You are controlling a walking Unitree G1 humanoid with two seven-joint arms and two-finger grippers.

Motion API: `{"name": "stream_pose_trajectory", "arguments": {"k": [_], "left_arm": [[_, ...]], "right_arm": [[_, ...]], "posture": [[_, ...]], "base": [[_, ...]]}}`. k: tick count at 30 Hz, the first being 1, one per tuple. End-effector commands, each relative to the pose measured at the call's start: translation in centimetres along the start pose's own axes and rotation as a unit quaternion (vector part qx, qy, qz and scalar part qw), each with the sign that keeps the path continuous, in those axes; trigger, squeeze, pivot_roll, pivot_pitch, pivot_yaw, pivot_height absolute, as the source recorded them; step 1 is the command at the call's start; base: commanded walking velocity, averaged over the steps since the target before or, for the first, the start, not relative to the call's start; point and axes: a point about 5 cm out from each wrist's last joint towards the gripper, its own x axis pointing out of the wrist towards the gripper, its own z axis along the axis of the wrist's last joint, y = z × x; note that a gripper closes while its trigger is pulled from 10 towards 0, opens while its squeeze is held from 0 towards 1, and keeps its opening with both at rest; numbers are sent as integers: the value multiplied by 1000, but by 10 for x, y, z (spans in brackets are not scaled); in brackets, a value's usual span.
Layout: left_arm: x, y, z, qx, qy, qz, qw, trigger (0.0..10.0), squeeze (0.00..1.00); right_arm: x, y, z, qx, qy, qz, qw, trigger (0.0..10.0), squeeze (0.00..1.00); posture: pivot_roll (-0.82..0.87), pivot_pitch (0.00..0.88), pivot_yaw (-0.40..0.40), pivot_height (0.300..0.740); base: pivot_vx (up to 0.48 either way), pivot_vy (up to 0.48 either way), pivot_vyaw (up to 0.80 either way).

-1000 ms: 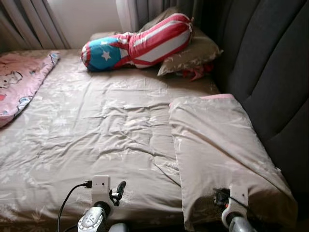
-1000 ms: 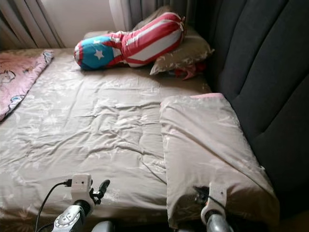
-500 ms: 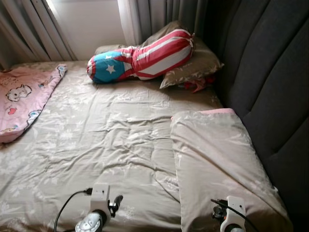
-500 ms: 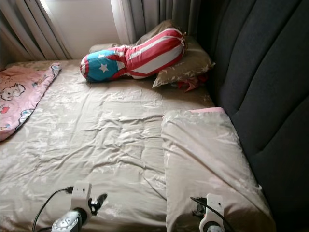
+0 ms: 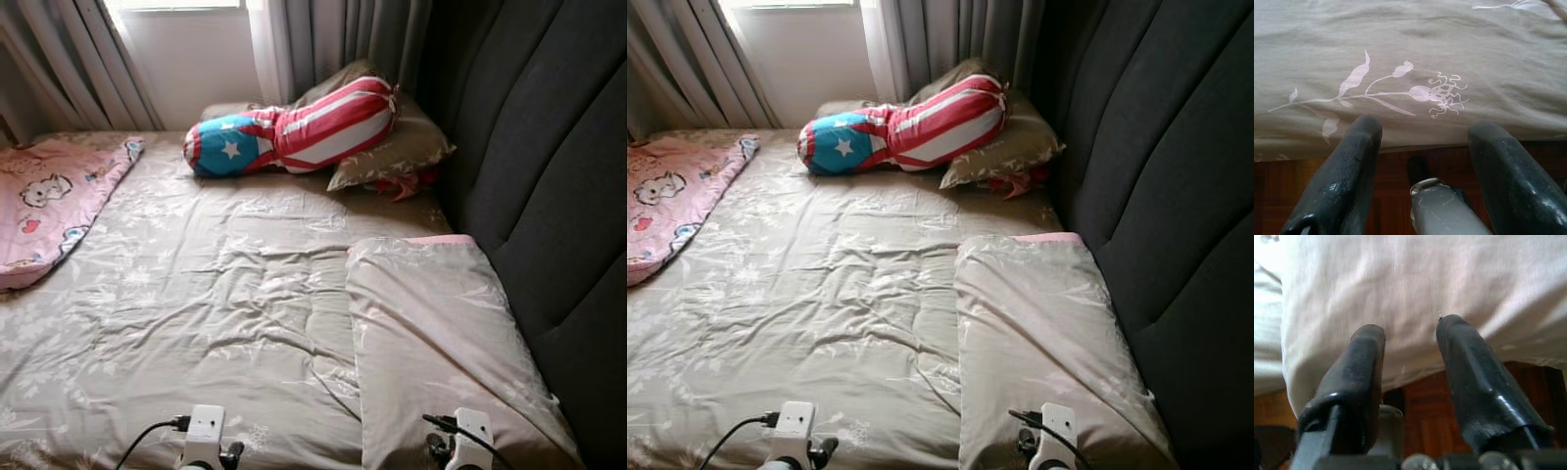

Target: Clean up the room

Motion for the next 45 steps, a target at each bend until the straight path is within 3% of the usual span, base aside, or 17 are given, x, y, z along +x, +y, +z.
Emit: {"name": "stream_pose_trajectory", "arguments": {"k": [1, 2, 3, 4, 16, 22, 27, 31, 34, 45], "left_arm": [[-1, 3, -5, 8, 12, 7, 1000, 10000, 0], [-1, 4, -6, 9, 13, 7, 1000, 10000, 0], [-1, 4, -6, 10, 15, 8, 1000, 10000, 0], [-2, 5, -6, 11, 15, 9, 1000, 10000, 0], [-3, 12, -9, 14, 22, 24, 999, 10000, 0], [-4, 13, -13, 8, 28, 28, 999, 10000, 0], [-5, 15, -17, 7, 34, 31, 999, 10000, 0], [-5, 17, -17, 8, 36, 35, 999, 10000, 0], [-6, 18, -17, 11, 38, 36, 999, 10000, 0], [-5, 19, -16, 17, 41, 35, 998, 10000, 0]], "right_arm": [[-2, -8, -7, -3, 19, -8, 1000, 10000, 1000], [-3, -12, -9, -3, 24, -11, 1000, 10000, 996], [-4, -15, -10, -4, 28, -14, 1000, 10000, 184], [-4, -18, -11, -5, 31, -16, 999, 10000, 0], [-5, -34, -6, 5, 39, -34, 999, 10000, 0], [-5, -40, -1, -19, 37, -36, 998, 10000, 0], [-12, -46, -16, -23, 49, -40, 998, 10000, 0], [-12, -47, -18, -21, 53, -42, 997, 10000, 0], [-13, -47, -22, 0, 59, -48, 997, 10000, 0], [-12, -45, -20, 4, 51, -43, 998, 10000, 0]], "posture": [[-79, 0, -21, 740], [-78, 0, -19, 740], [-78, 0, -19, 740], [-79, 0, -18, 740], [-62, 0, -33, 740], [-52, 0, -40, 740], [-50, 0, -42, 740], [-58, 0, -33, 740], [-74, 0, -24, 740], [-72, 0, -11, 740]], "base": [[0, 0, 0], [0, 0, 0], [0, 0, 0], [0, 0, 0], [0, 0, 0], [0, 0, 0], [0, 0, 770], [0, 0, 800], [0, 0, 0], [0, 113, 0]]}}
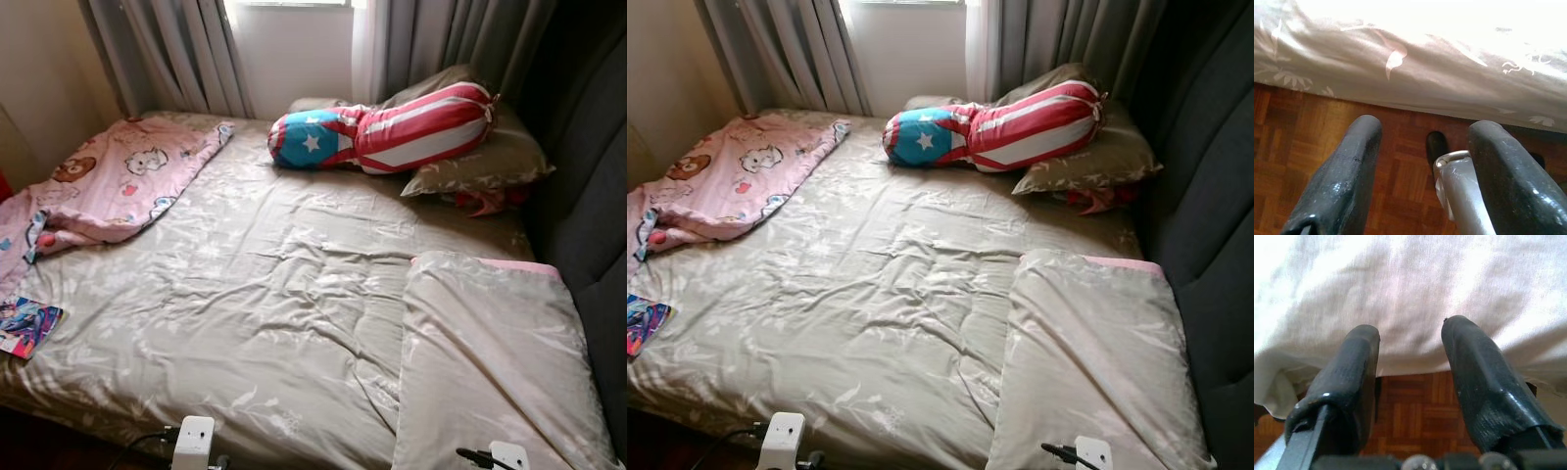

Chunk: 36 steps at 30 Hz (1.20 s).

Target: Clean up the room

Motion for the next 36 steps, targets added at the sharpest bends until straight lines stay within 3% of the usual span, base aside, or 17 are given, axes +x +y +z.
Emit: {"name": "stream_pose_trajectory", "arguments": {"k": [1, 36], "left_arm": [[-1, 3, -4, 6, 14, 4, 1000, 10000, 0], [-2, 4, -9, 6, 20, 7, 1000, 10000, 0]], "right_arm": [[0, 1, -1, 4, 0, 1, 1000, 10000, 0], [1, 8, -2, -3, 6, 13, 1000, 10000, 0]], "posture": [[-72, 0, -11, 740], [-71, 0, -6, 740]], "base": [[0, 431, 0], [0, 442, 0]]}}
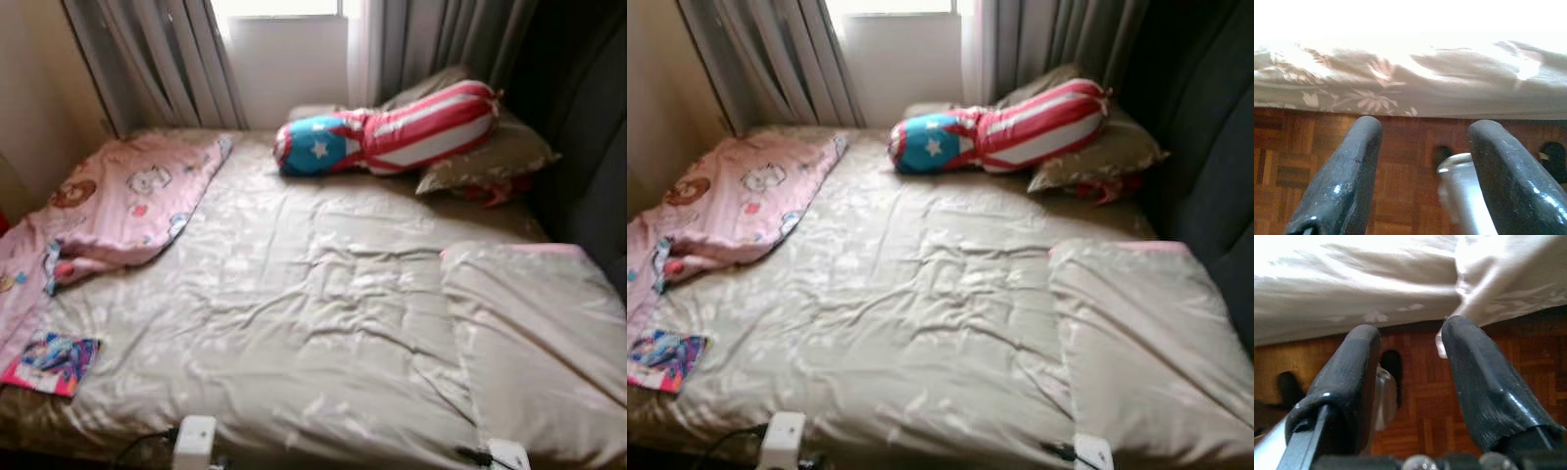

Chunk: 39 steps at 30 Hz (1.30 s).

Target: Clean up the room

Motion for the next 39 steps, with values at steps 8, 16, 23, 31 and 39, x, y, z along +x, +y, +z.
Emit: {"name": "stream_pose_trajectory", "arguments": {"k": [8, 16, 23, 31, 39], "left_arm": [[-2, 8, -6, 9, 13, 10, 1000, 10000, 0], [-2, 9, -6, 6, 13, 12, 1000, 10000, 0], [-1, 9, -5, 3, 13, 14, 1000, 10000, 0], [-1, 10, -3, 3, 10, 14, 1000, 10000, 0], [0, 10, 3, 4, 1, 14, 1000, 10000, 0]], "right_arm": [[2, 11, 4, -5, -5, 15, 1000, 10000, 0], [2, 11, 5, -8, -5, 16, 1000, 10000, 0], [3, 11, 6, -11, -5, 15, 1000, 10000, 0], [3, 12, 7, -12, -6, 16, 1000, 10000, 0], [3, 13, 8, -10, -7, 18, 1000, 10000, 0]], "posture": [[-68, 0, -6, 740], [-63, 0, -13, 740], [-60, 0, -17, 740], [-57, 0, -19, 740], [-47, 0, -19, 740]], "base": [[0, 443, 0], [0, 442, 0], [0, 441, 0], [0, 440, 0], [0, 442, 0]]}}
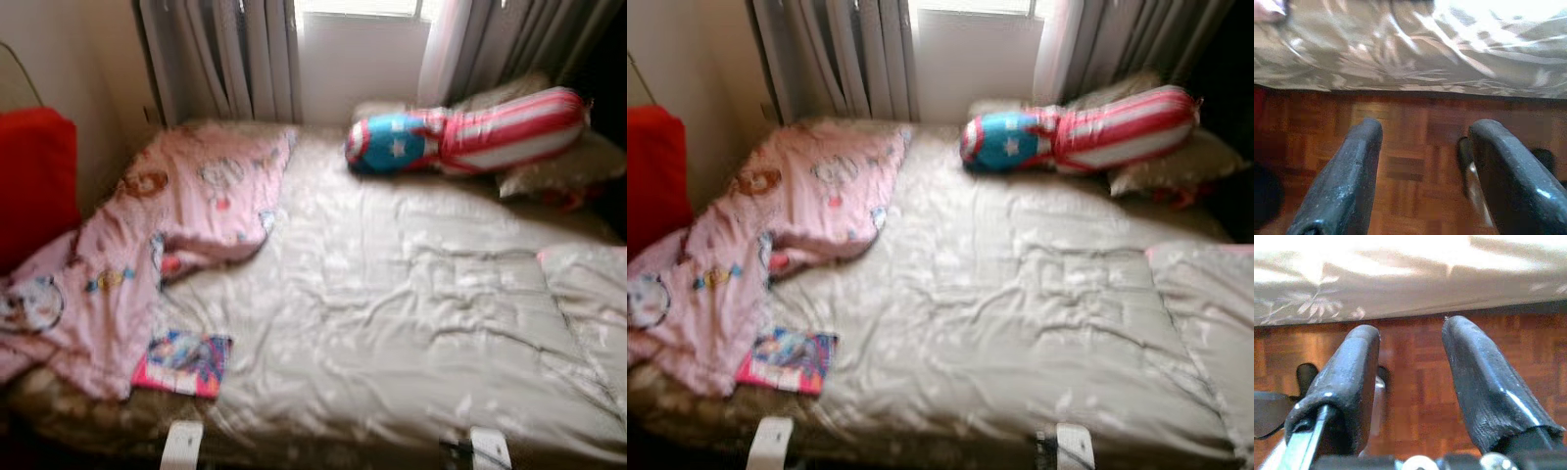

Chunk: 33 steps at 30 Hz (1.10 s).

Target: Clean up the room

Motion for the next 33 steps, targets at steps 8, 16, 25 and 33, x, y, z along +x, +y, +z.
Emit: {"name": "stream_pose_trajectory", "arguments": {"k": [8, 16, 25, 33], "left_arm": [[1, -8, 1, 0, 1, -8, 1000, 10000, 0], [0, -9, 0, -1, 1, -9, 1000, 10000, 0], [0, -10, 0, 2, 2, -11, 1000, 10000, 0], [0, -9, -1, 5, 3, -10, 1000, 10000, 0]], "right_arm": [[-2, -7, -3, -1, 6, -9, 1000, 10000, 0], [-2, -7, -3, -4, 7, -7, 1000, 10000, 0], [-2, -7, -3, -11, 7, -5, 1000, 10000, 0], [-2, -7, -3, -17, 8, -3, 1000, 10000, 0]], "posture": [[-38, 0, -29, 740], [-39, 0, -29, 740], [-39, 0, -27, 740], [-39, 0, -27, 740]], "base": [[0, 442, 0], [0, 442, 0], [0, 442, 0], [0, 305, 0]]}}
